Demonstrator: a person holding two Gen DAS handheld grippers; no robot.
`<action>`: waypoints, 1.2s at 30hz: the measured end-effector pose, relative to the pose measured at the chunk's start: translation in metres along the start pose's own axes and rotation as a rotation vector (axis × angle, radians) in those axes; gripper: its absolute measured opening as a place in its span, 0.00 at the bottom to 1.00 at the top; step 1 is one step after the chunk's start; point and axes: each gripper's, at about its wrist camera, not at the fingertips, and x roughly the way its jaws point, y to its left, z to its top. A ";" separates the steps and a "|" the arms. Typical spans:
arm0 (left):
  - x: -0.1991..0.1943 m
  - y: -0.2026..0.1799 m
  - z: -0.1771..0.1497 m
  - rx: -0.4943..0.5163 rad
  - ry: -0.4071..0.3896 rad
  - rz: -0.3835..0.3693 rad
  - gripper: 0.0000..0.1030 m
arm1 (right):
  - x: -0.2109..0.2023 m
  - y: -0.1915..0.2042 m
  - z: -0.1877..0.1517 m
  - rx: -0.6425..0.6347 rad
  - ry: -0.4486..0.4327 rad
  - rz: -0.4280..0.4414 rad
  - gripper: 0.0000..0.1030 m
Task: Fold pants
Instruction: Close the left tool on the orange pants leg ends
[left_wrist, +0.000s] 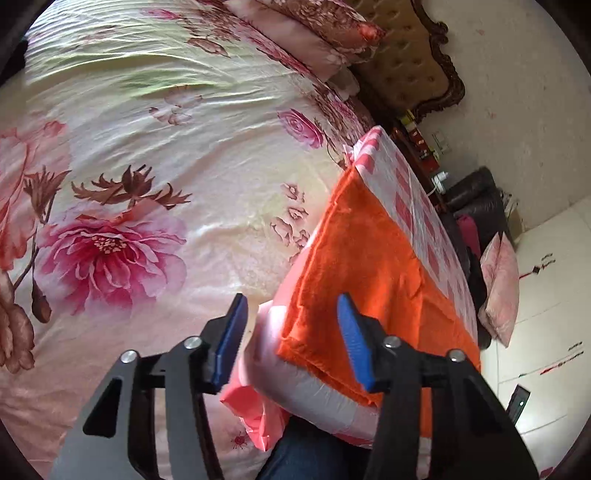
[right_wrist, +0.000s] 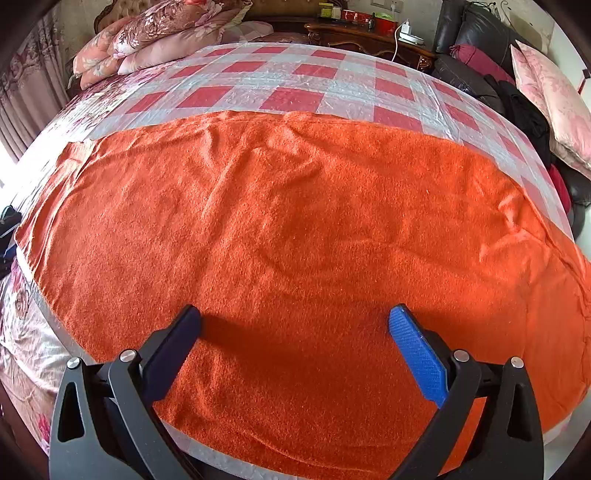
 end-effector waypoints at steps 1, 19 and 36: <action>0.007 -0.008 0.000 0.041 0.025 0.031 0.43 | 0.000 0.001 0.000 0.000 -0.001 0.000 0.95; -0.020 -0.023 0.025 0.132 -0.018 0.020 0.06 | 0.000 0.004 0.000 0.006 -0.009 -0.002 0.95; -0.004 0.063 -0.001 -0.300 0.018 -0.284 0.54 | 0.001 0.023 0.004 -0.045 -0.020 0.027 0.95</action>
